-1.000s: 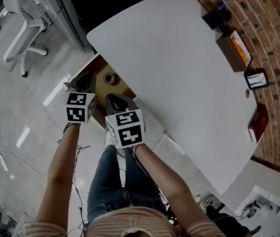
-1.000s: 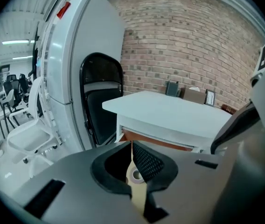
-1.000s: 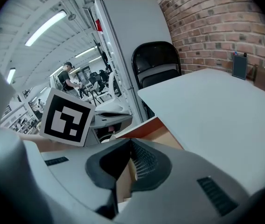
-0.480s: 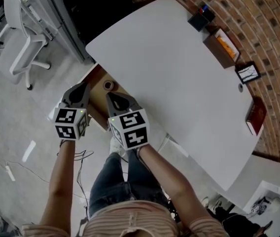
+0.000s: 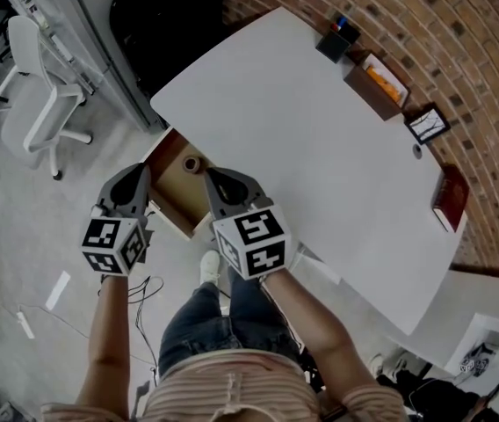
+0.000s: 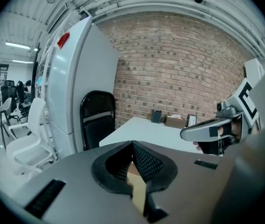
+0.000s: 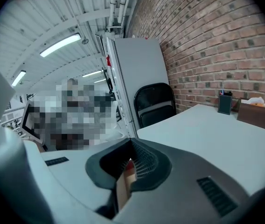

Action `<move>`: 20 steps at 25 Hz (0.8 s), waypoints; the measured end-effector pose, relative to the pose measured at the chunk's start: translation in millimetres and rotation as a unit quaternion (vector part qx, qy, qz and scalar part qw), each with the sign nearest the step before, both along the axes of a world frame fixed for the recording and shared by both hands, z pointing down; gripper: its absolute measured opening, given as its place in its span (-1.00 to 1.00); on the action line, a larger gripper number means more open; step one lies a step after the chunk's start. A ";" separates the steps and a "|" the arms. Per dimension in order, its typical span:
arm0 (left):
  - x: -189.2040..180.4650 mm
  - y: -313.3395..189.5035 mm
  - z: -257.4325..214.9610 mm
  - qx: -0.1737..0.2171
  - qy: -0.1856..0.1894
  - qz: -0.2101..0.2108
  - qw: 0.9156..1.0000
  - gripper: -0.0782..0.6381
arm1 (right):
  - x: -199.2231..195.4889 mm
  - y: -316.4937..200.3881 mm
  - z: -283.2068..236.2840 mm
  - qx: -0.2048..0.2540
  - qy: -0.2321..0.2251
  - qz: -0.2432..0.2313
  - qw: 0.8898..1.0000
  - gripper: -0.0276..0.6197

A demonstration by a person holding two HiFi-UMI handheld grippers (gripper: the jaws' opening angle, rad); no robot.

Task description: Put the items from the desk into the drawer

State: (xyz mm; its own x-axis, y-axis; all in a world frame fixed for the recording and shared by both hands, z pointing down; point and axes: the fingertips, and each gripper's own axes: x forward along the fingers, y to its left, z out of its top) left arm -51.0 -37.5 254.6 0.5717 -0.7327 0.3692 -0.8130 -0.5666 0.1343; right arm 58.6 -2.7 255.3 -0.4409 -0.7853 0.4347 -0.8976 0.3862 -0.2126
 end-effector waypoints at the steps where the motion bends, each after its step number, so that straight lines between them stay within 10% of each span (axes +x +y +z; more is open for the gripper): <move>1: 0.3 2.5 -4.9 0.002 0.004 -0.001 1.000 -0.76 | 2.2 2.5 -4.6 0.005 -0.001 0.002 1.000 -0.86; 20: -24.1 61.6 -47.7 0.041 0.019 -0.006 0.999 -0.76 | 3.9 39.5 -55.1 0.083 0.034 -0.012 0.996 -0.86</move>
State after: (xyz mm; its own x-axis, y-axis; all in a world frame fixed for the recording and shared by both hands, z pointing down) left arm -75.1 24.1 207.0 0.5754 -0.7662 0.2862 -0.8147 -0.5676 0.1186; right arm 62.5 36.9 200.2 -0.4340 -0.8386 0.3292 -0.8980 0.4322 -0.0828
